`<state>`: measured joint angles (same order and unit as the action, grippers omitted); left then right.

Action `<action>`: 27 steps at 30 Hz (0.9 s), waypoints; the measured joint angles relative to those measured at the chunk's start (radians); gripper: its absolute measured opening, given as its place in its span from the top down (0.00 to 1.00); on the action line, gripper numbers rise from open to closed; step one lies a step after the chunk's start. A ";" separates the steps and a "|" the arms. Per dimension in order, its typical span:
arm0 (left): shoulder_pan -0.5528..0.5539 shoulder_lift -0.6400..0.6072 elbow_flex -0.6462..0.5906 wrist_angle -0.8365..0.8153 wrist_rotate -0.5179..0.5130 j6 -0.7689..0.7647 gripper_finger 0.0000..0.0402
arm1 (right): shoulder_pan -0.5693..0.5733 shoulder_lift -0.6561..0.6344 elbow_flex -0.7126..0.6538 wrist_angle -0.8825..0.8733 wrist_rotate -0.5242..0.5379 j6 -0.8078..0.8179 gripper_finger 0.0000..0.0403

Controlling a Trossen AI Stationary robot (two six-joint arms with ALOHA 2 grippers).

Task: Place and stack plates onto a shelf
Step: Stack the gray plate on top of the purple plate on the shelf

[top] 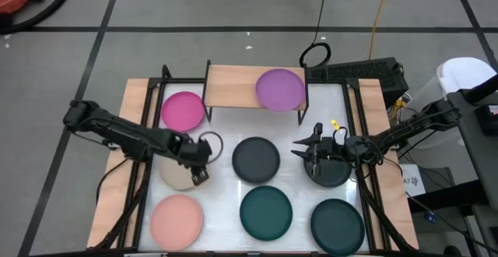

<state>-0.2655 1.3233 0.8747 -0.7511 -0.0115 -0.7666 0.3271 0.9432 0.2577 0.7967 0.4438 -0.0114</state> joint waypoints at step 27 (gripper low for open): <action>-0.097 0.428 0.256 -0.295 -0.046 -0.421 0.80 | 0.002 0.000 0.000 -0.006 -0.002 0.077 0.67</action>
<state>-0.3627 1.7509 1.1302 -1.0458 -0.0570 -1.1880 0.3286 0.9436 0.2577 0.7906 0.4416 0.0658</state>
